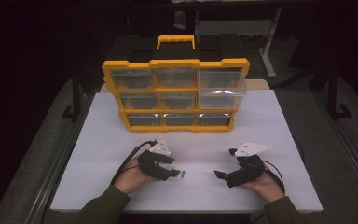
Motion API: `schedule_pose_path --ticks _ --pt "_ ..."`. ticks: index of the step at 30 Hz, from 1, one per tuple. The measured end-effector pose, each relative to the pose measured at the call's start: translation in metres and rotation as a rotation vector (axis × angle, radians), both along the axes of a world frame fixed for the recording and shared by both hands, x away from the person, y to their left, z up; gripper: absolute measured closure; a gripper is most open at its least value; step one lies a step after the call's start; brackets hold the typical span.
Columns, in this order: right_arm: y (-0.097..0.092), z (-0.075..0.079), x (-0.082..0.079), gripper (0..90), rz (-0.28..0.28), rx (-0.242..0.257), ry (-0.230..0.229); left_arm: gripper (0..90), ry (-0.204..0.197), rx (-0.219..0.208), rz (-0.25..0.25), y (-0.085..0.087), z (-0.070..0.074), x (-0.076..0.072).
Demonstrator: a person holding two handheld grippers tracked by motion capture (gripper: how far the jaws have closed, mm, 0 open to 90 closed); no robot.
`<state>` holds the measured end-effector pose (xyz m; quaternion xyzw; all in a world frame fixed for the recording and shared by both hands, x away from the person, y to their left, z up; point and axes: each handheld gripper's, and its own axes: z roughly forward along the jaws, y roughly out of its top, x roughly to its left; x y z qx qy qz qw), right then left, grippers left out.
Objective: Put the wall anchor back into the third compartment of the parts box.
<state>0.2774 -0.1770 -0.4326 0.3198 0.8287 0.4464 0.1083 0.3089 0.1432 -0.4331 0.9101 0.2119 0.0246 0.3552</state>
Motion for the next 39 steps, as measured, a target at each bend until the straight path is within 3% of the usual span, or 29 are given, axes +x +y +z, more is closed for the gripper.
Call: schedule_pose_path --ticks 4,5,7,9,12,13,14,16,18,22,24,25,31,39 --pt "0.000 0.000 0.000 1.1 0.000 0.003 0.001 57.9 -0.008 0.043 -0.017 0.002 -0.001 0.002" --pt "0.000 0.000 0.000 1.1 -0.001 0.003 0.001 59.4 0.007 0.015 0.010 0.000 -0.003 0.001" --pt "0.000 0.000 0.000 1.1 0.001 0.004 0.000 63.1 0.017 0.010 0.019 0.001 -0.005 0.001" --pt "0.000 0.000 0.000 1.1 0.001 0.004 0.001 65.6 0.015 0.042 -0.008 0.002 -0.004 0.003" --pt "0.000 0.000 0.000 1.1 0.002 0.005 0.002 70.0 0.017 0.046 -0.009 0.002 -0.005 0.002" --pt "0.000 0.000 0.000 1.1 0.003 0.006 0.001 71.7 0.021 0.026 0.011 0.000 -0.007 0.001" --pt "0.000 0.001 0.000 1.1 0.005 0.005 0.000 73.1 0.012 0.057 -0.013 0.002 -0.005 0.002" --pt "0.000 0.001 0.000 1.1 0.006 0.006 0.001 76.6 0.017 0.032 0.016 0.001 -0.006 0.000" --pt "0.000 0.001 0.000 1.1 0.007 0.007 0.001 79.6 0.011 0.063 -0.008 0.002 -0.005 0.002" --pt "0.000 0.000 0.000 1.1 0.006 0.005 0.001 84.3 0.010 0.065 -0.007 0.002 -0.005 0.002" --pt "0.000 0.000 0.000 1.1 0.009 0.004 -0.002 84.5 0.014 0.060 -0.002 0.002 -0.006 0.001" --pt "0.000 0.000 0.000 1.1 0.009 0.001 0.000 84.5 0.020 0.036 0.019 0.001 -0.007 0.000" --pt "0.000 0.000 0.000 1.1 0.011 -0.001 -0.001 85.1 0.028 0.056 -0.011 0.003 -0.005 0.004" --pt "-0.002 0.001 0.000 1.1 0.002 0.007 0.003 85.1 0.073 -0.012 0.002 0.004 0.006 0.009"
